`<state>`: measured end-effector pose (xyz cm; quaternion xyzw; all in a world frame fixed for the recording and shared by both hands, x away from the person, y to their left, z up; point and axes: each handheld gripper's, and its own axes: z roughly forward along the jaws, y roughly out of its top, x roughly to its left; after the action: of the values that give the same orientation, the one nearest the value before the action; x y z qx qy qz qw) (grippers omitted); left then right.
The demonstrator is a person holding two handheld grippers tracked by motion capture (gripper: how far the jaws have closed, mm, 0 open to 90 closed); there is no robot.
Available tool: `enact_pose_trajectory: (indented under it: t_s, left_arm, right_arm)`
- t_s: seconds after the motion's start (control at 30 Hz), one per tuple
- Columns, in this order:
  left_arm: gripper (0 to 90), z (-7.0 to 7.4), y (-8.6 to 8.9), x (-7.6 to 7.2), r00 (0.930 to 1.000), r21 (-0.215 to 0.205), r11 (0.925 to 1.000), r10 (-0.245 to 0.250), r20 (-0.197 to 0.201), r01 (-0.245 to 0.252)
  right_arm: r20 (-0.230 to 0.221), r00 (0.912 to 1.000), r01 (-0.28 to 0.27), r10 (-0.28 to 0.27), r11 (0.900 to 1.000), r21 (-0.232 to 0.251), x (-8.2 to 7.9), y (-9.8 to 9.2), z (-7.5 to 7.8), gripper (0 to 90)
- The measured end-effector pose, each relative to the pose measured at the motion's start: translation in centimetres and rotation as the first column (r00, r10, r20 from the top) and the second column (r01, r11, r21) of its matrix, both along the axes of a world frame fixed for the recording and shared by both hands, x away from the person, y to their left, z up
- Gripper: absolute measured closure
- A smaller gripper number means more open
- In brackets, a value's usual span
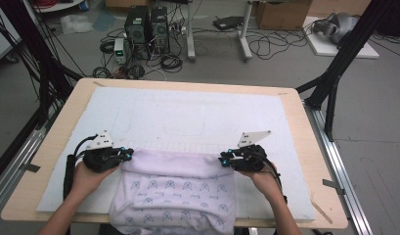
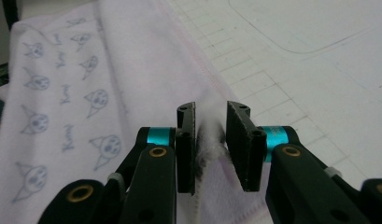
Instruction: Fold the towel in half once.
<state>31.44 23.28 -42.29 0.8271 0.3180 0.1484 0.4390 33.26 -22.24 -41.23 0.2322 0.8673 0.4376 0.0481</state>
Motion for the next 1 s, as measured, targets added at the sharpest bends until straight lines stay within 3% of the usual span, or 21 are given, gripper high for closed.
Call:
enact_pose_trajectory:
  t_s: [0.17,0.33,0.53,0.67,0.8,0.83,0.9,0.97,1.0]
  left_arm:
    - [86.9,0.1,0.0,-0.9,0.9995,0.012,0.9996,-0.025,0.019,0.025]
    - [86.9,0.4,1.1,-2.7,0.9988,0.0,0.9998,-0.021,0.043,0.021]
    - [86.8,0.0,1.5,-4.4,0.9982,0.011,0.9992,-0.038,0.047,0.038]
    - [87.0,0.1,1.5,-6.2,0.9954,0.016,0.996,-0.089,0.036,0.088]
    - [86.8,0.6,1.9,-8.4,0.991,0.014,0.9918,-0.127,0.04,0.127]
    - [84.9,0.6,1.9,-8.4,0.991,0.014,0.9918,-0.127,0.04,0.127]
    - [70.6,0.7,2.1,-8.9,0.9917,0.014,0.9919,-0.127,0.023,0.126]
    - [61.2,0.8,2.1,-8.7,0.9924,0.009,0.9926,-0.121,0.021,0.121]
    - [59.2,1.2,2.2,-7.9,0.994,-0.004,0.9942,-0.107,0.021,0.107]
  right_arm:
    - [-0.015,0.9983,-0.057,0.057,0.997,-0.059,-0.7,0.8,-0.2,79.7]
    - [0.009,0.9978,-0.066,0.066,0.997,-0.025,-2.6,-0.2,0.2,81.5]
    - [-0.005,0.9971,-0.076,0.076,0.997,-0.023,-4.5,-0.9,-0.5,81.6]
    - [-0.018,0.9947,-0.101,0.101,0.995,-0.023,-5.7,-1.1,-0.5,82.0]
    - [-0.019,0.9908,-0.134,0.134,0.991,0.015,-7.5,-1.5,0.2,81.9]
    - [-0.015,0.9893,-0.145,0.145,0.989,0.025,-7.8,-1.5,0.4,80.4]
    - [0.007,0.9907,-0.136,0.136,0.99,0.029,-8.1,-1.6,0.7,72.8]
    - [0.009,0.9925,-0.122,0.122,0.992,0.042,-7.9,-1.8,0.9,72.3]
    - [0.006,0.9955,-0.095,0.095,0.993,0.074,-7.0,-2.0,1.0,67.7]
